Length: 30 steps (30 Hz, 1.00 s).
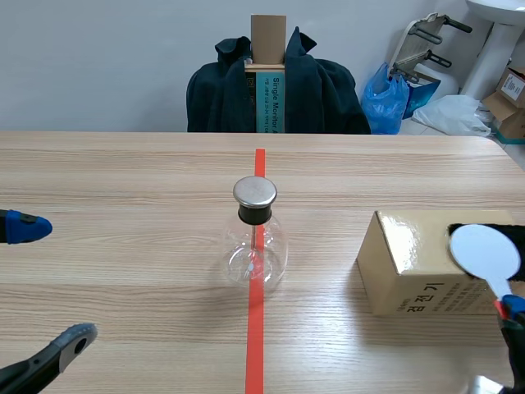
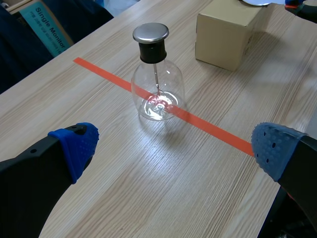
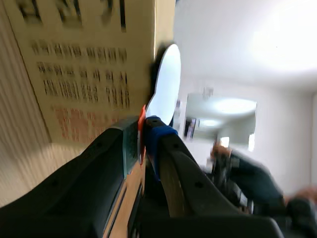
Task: Do the electroscope experiment.
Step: 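Rub the plate on the fur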
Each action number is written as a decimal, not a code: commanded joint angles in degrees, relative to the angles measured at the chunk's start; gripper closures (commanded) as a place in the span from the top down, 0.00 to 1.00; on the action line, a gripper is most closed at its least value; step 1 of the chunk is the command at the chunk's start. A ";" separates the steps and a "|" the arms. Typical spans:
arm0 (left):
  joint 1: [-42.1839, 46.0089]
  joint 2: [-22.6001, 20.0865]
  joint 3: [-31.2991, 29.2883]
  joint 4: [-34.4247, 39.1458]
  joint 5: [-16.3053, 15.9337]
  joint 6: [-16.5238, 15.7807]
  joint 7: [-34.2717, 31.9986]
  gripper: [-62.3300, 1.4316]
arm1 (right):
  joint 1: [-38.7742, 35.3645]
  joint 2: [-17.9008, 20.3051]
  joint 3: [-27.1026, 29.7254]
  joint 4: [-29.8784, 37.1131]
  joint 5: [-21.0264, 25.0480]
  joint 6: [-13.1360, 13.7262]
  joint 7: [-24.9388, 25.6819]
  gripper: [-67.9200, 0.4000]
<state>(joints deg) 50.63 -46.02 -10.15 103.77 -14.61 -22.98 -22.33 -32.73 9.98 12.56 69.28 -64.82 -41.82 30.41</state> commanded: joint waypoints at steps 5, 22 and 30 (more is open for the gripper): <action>0.00 0.26 0.48 0.92 -0.61 -0.09 -0.74 1.00 | 0.04 1.27 1.66 0.94 2.23 -3.04 -2.71 0.02; 0.00 0.28 0.48 0.92 -0.61 -0.09 -0.74 1.00 | 0.09 0.96 1.27 1.01 3.34 -3.04 3.48 0.02; 0.00 0.28 0.48 0.87 -0.61 -0.09 -0.72 1.00 | 0.02 1.84 3.32 2.75 7.48 -3.04 2.32 0.02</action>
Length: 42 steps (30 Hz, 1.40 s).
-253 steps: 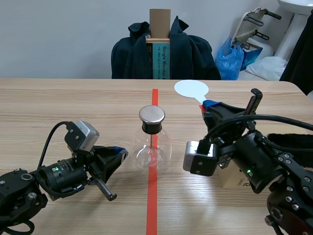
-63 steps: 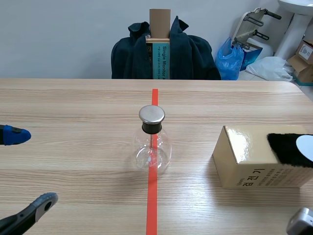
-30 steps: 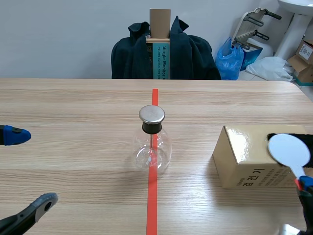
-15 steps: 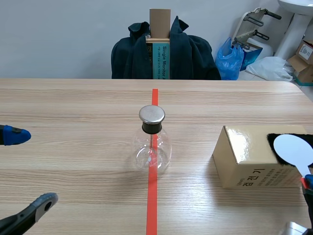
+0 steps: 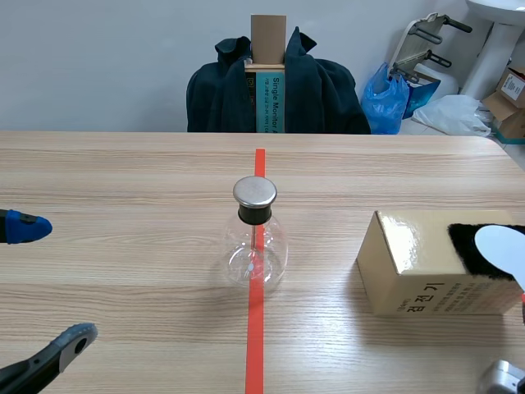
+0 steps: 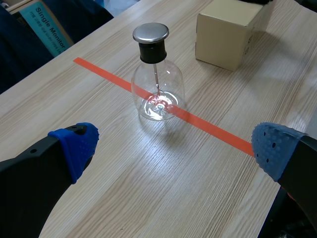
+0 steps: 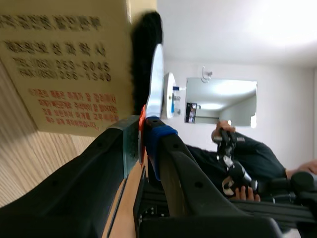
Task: Do the electroscope experiment.
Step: 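Rub the plate on the fur, then bring the plate to the electroscope and point at the metal foil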
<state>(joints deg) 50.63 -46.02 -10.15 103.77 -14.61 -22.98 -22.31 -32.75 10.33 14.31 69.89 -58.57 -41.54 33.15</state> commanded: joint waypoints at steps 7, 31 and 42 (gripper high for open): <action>0.00 0.26 0.48 0.87 -0.61 -0.09 -0.74 1.00 | 0.07 5.03 4.61 9.01 10.10 -3.32 -0.42 0.02; 0.00 0.28 0.48 0.87 -0.61 -0.09 -0.17 1.00 | 9.55 14.25 9.20 38.40 30.77 -3.32 -0.42 0.02; -4.09 0.26 2.08 -2.91 -0.61 -0.35 1.57 0.06 | 9.90 14.25 10.93 42.73 33.53 -3.32 -0.39 0.02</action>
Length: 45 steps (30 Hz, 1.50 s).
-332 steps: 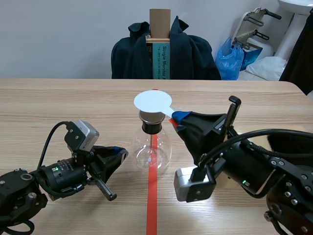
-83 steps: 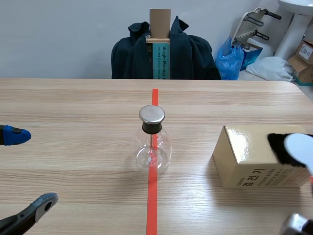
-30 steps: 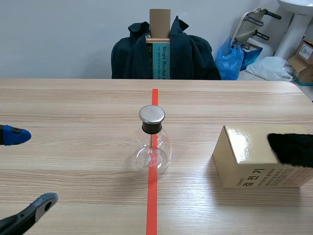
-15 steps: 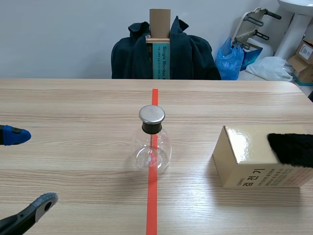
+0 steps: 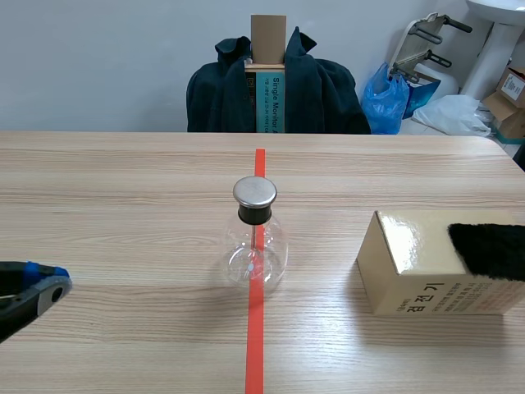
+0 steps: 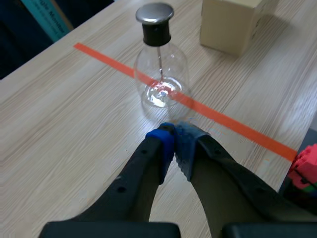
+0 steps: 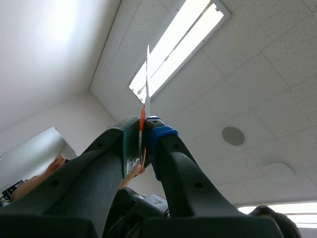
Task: Do the electroscope experiment.
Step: 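Bring the plate to the electroscope and point at the metal foil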
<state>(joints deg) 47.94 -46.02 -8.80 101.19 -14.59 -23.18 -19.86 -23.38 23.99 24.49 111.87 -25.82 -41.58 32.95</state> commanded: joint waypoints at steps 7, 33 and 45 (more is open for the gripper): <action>-14.05 0.96 10.16 -10.58 -0.59 -0.17 -2.64 0.07 | 0.52 0.59 0.74 0.74 0.57 -3.28 0.55 0.02; -53.07 20.65 38.47 -50.16 5.03 0.11 -9.25 0.07 | 8.81 4.68 -6.21 0.72 -3.15 14.82 -5.97 0.02; -53.83 23.61 38.47 -52.17 6.80 2.60 -9.27 0.07 | 17.53 4.20 -23.08 -1.16 -10.47 22.18 -18.58 0.02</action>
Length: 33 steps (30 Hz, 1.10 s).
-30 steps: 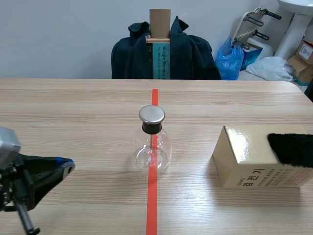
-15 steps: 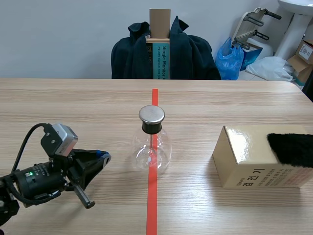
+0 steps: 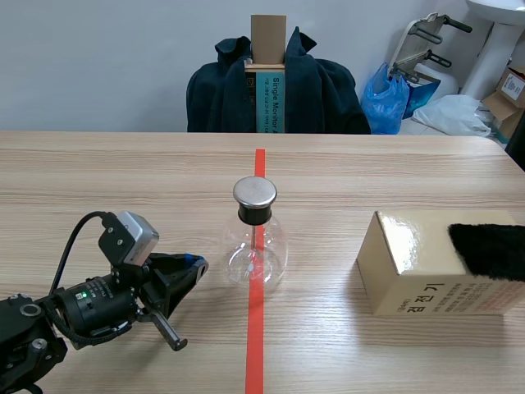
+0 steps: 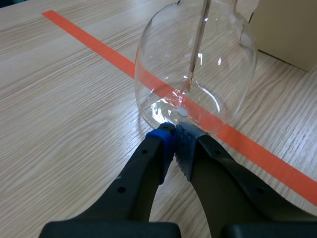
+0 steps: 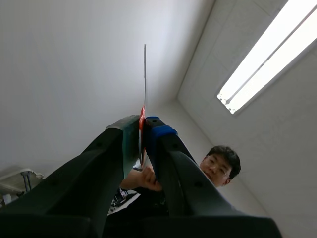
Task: Do the electroscope experiment.
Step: 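Bring the plate to the electroscope and point at the metal foil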
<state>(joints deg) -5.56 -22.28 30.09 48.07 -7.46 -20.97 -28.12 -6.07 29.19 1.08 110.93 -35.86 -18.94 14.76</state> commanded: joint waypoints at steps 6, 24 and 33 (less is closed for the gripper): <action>-0.31 -0.13 -0.42 0.94 -0.33 0.76 -0.98 0.07 | 0.22 -5.99 -8.17 -4.57 -10.60 -0.48 -2.25 0.02; -0.31 -0.13 -0.42 0.94 -0.35 0.76 -0.96 0.07 | 0.33 -9.84 -24.90 -22.69 -22.71 -4.00 0.11 0.02; -0.31 -0.13 -0.42 0.94 -0.35 0.76 -0.81 0.07 | -0.68 -9.81 -25.16 -29.86 -24.74 -6.91 4.81 0.02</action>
<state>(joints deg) -5.56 -22.26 30.09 48.07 -7.46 -20.12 -28.12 -6.92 19.35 -24.71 80.31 -60.64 -24.84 19.31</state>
